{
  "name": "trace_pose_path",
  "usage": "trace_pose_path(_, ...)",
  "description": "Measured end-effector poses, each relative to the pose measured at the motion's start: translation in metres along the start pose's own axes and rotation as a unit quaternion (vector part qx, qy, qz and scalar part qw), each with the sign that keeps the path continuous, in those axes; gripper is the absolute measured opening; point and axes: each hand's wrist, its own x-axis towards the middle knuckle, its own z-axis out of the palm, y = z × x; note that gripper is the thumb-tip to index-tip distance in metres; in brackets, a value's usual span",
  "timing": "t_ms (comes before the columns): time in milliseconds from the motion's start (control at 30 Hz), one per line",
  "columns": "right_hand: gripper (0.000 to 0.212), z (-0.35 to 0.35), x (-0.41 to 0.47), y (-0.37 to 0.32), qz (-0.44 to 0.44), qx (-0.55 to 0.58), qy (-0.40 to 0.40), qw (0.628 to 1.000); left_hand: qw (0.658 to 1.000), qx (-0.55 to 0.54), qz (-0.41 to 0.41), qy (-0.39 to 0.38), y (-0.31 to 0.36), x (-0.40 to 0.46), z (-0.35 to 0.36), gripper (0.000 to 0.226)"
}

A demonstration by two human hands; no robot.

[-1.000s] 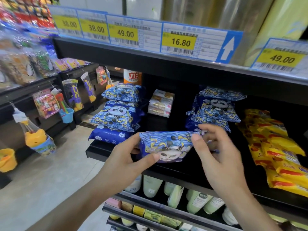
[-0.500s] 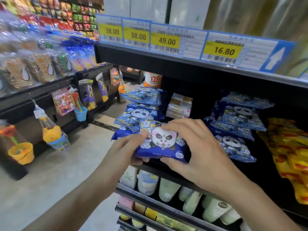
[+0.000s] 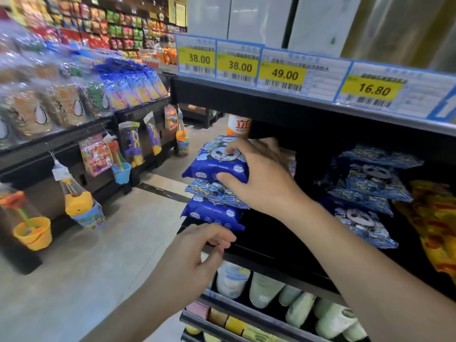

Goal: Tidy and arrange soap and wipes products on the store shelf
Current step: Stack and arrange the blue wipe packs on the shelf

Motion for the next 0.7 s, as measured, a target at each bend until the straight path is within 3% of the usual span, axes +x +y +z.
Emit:
trace_pose_path(267,0.045,0.007,-0.006,0.006,0.034,-0.01,0.009,0.999,1.0,0.006,0.018,-0.023,-0.003,0.004,0.003,0.041)
trace_pose_path(433,0.059,-0.003,-0.018,0.008,0.027,0.013,0.029,0.999,0.998,-0.011,0.044,-0.037,0.01,0.01,0.016,0.04)
trace_pose_path(700,0.031,-0.039,-0.095,0.074,0.075,0.027,0.121,0.989,0.993,-0.016,0.103,-0.064,0.041,0.036,0.062,0.036)
